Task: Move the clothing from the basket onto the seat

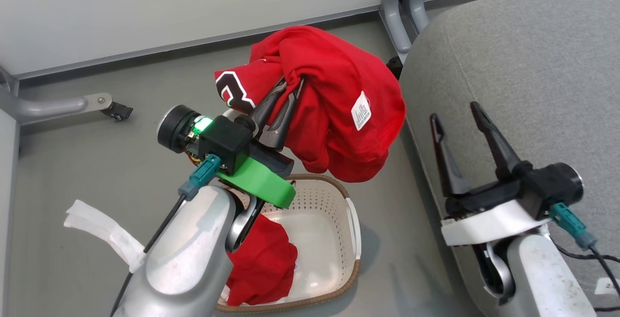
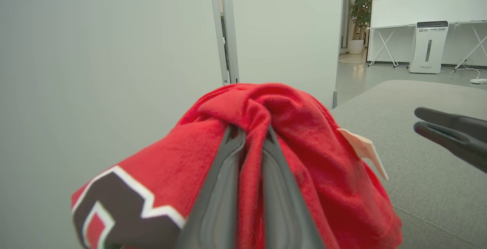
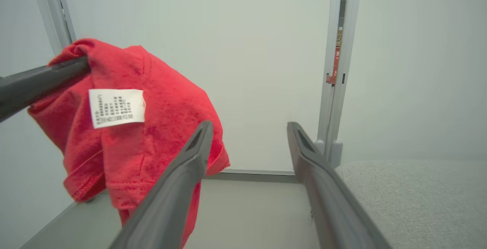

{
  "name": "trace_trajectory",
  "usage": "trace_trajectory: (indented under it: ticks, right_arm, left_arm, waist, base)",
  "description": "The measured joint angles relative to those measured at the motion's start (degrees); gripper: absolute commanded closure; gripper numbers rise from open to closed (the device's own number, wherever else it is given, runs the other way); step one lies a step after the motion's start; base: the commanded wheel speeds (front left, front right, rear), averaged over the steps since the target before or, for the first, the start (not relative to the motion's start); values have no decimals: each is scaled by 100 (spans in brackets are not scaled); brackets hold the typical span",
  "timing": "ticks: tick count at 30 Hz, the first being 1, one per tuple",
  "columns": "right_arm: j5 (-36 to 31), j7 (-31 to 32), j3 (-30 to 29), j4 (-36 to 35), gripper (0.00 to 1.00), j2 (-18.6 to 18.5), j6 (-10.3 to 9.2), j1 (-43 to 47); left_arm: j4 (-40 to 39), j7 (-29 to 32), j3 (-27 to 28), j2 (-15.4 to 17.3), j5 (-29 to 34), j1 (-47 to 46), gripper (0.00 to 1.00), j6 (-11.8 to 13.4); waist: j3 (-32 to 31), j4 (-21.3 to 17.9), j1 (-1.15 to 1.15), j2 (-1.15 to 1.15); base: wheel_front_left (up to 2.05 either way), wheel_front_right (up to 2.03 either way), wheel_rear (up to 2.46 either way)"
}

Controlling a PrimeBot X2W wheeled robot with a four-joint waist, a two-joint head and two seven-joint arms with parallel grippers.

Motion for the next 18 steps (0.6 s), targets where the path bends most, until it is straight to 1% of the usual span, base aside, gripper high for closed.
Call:
trace_trajectory:
  ticks: [9, 14, 18]
  right_arm:
    - [-116, 0, 814, -41, 0, 1, 0, -494]
    - [-219, 0, 1042, 288, 0, -48, 0, -781]
    - [-353, 0, 1100, 555, 0, -110, 0, -1021]
  left_arm:
    - [-9, 0, -113, -46, -1, 1, 100, -1]
    - [-51, -1, -227, -75, 0, -2, 100, -1]
    - [-96, 0, -409, -110, -1, -8, 100, -1]
  waist:
    - [44, 112, 0, 0]
    - [92, 199, 0, 0]
    - [139, 282, 0, 0]
  base:
    - [0, 0, 0]
    - [0, 0, 0]
    - [0, 0, 0]
